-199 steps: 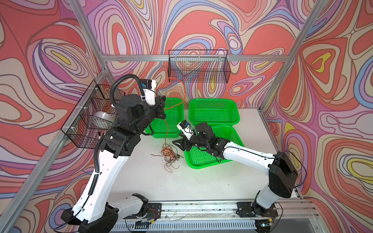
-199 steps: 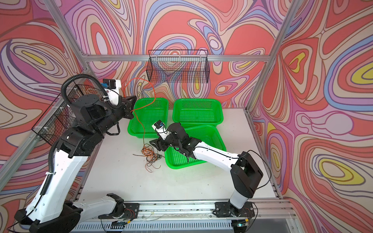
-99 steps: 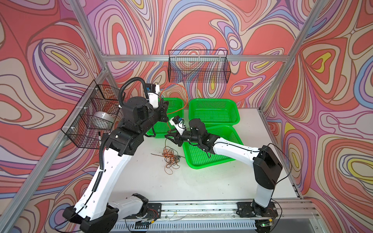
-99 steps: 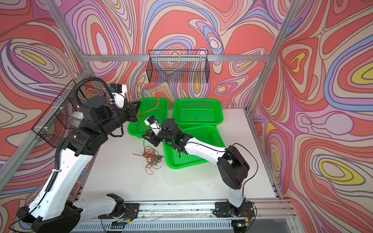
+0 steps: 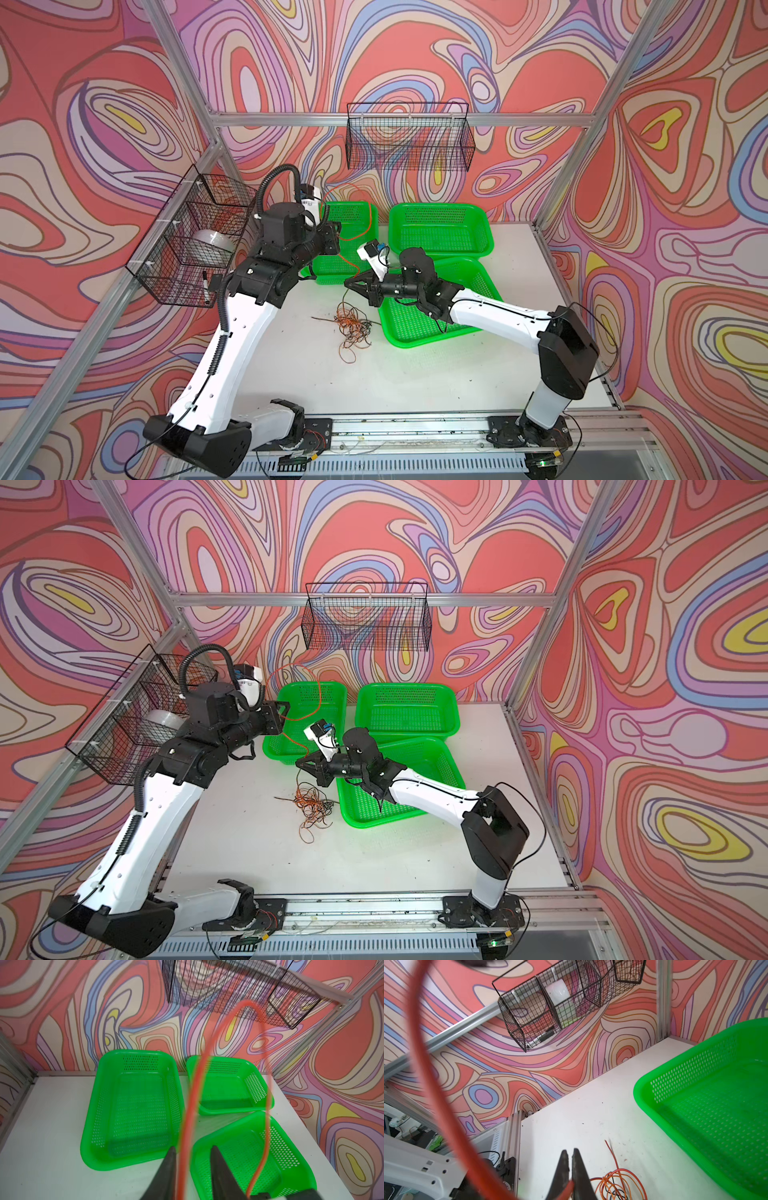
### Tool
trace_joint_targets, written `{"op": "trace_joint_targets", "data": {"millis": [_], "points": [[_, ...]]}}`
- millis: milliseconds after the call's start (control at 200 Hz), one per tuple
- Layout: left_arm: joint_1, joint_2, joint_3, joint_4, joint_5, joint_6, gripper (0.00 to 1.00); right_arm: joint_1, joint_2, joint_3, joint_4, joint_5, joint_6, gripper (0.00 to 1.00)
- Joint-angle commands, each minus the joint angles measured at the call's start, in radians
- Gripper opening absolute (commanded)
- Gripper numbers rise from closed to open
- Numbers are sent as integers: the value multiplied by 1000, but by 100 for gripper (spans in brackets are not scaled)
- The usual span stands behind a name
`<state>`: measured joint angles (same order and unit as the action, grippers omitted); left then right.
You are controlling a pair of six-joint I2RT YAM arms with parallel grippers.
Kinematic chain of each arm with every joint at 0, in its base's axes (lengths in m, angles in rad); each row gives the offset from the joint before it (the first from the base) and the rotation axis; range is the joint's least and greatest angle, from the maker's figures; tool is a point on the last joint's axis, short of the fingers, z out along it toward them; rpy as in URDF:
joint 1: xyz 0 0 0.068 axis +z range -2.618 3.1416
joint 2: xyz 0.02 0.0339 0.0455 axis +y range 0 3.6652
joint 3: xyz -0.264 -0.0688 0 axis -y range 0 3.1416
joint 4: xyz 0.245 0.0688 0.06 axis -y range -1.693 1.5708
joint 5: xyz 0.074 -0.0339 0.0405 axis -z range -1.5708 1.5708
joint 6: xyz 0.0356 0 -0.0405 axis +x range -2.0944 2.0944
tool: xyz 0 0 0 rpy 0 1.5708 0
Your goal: Untangle the cables
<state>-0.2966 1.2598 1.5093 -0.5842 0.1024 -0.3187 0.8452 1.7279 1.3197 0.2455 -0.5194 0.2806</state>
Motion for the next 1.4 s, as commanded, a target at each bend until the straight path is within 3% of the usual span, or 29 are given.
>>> {"op": "trace_joint_targets", "data": {"millis": [0, 160, 371, 621, 761, 986, 1397], "points": [[7, 13, -41, -53, 79, -24, 58, 0, -51, -10, 9, -27, 46, 0], [34, -34, -111, -44, 76, -31, 79, -1, -88, 13, -28, -1, 37, 0], [80, -135, -204, -47, 41, 16, 87, -35, -62, 99, -148, 40, 71, 0], [80, -339, -442, 23, -21, 92, 87, -83, -37, 132, -160, -14, 140, 0], [81, -414, -558, 56, 33, 159, 85, -94, -34, 136, -124, -72, 147, 0], [80, -461, -724, 164, 124, 261, 77, -95, -37, 154, -157, -158, 45, 0], [79, -574, -892, 286, 310, 680, 70, -95, 12, 277, -292, -277, -90, 0]]}}
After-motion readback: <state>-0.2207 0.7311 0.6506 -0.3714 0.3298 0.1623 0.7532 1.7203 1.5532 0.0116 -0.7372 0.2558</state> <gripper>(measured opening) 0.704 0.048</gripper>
